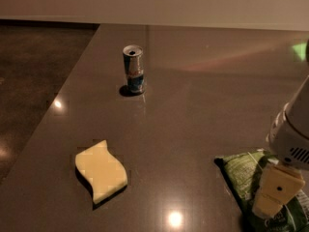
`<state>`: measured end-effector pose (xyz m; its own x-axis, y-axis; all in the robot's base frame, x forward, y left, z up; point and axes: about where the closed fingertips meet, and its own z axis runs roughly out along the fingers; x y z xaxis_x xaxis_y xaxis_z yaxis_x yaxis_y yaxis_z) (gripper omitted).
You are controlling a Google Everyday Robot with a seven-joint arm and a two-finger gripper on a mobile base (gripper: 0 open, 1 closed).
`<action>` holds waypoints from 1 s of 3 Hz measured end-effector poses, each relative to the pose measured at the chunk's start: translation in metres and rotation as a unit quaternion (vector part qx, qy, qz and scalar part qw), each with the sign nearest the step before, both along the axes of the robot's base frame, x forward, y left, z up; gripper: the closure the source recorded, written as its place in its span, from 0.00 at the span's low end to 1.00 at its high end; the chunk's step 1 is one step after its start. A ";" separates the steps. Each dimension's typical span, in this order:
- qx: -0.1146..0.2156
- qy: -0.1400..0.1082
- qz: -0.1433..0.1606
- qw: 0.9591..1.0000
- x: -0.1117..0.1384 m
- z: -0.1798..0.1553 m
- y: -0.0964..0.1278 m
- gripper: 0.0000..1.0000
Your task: Move green jalapeno chip bag near redbull can
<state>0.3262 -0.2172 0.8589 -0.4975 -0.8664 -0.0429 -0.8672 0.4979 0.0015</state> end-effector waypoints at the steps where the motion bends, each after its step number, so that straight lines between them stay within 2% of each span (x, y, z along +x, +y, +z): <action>1: 0.003 0.007 -0.002 1.000 0.002 -0.001 -0.002 0.38; 2: 0.015 0.007 -0.004 1.000 0.011 0.009 -0.001 0.61; 3: 0.037 -0.010 0.002 0.999 0.035 0.031 0.010 0.92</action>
Offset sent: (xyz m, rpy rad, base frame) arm 0.0256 -0.0008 0.0299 0.0772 0.0231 -0.0164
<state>0.3615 -0.2069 0.8900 -0.4932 -0.8620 -0.1168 -0.8690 0.4944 0.0206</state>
